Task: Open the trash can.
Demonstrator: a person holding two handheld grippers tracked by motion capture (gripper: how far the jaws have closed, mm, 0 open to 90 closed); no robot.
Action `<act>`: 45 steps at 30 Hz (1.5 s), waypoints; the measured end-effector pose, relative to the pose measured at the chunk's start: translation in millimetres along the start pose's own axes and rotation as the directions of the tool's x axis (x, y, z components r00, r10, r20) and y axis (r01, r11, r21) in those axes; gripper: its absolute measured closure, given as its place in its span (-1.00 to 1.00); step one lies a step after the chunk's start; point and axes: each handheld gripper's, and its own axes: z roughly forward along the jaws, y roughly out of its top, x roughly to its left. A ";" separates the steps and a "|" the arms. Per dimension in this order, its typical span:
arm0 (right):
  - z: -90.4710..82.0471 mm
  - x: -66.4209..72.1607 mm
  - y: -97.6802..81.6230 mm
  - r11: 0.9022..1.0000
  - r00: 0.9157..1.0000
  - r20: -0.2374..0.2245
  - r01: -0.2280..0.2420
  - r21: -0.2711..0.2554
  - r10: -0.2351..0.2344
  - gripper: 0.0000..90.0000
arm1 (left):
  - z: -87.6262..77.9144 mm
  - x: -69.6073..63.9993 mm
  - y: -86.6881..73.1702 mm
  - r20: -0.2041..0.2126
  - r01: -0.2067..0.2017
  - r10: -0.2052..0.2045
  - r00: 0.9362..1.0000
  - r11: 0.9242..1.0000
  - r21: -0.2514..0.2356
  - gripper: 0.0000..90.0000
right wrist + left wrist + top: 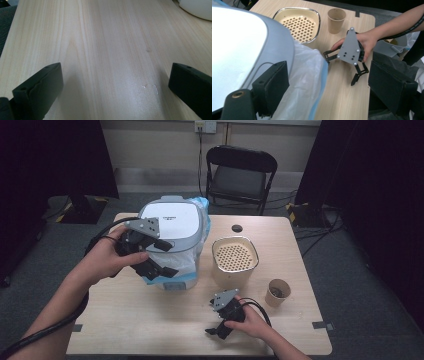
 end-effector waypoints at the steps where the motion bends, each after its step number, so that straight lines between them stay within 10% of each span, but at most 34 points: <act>1: 0.0 0.0 0.0 1.000 1.000 0.000 0.000 0.000 0.000 -1.00 | 0.0 0.0 0.0 0.000 0.000 0.000 1.000 1.000 0.000 -0.63; 18: 0.1 -0.2 0.0 1.000 1.000 0.001 0.003 -0.002 -0.003 -1.00 | 6.1 15.6 -0.7 -0.051 -0.019 0.020 0.998 1.000 0.018 -0.64; 33: 0.2 -0.2 0.0 1.000 1.000 0.003 0.003 -0.002 -0.003 -1.00 | 6.2 21.6 -6.3 -0.009 0.019 -0.019 1.000 0.999 -0.033 -0.66; 45: 0.0 0.1 -0.1 1.000 1.000 0.003 -0.001 0.000 0.001 -1.00 | 24.4 -12.0 -6.8 0.044 -0.071 0.072 0.996 0.997 -0.028 -0.64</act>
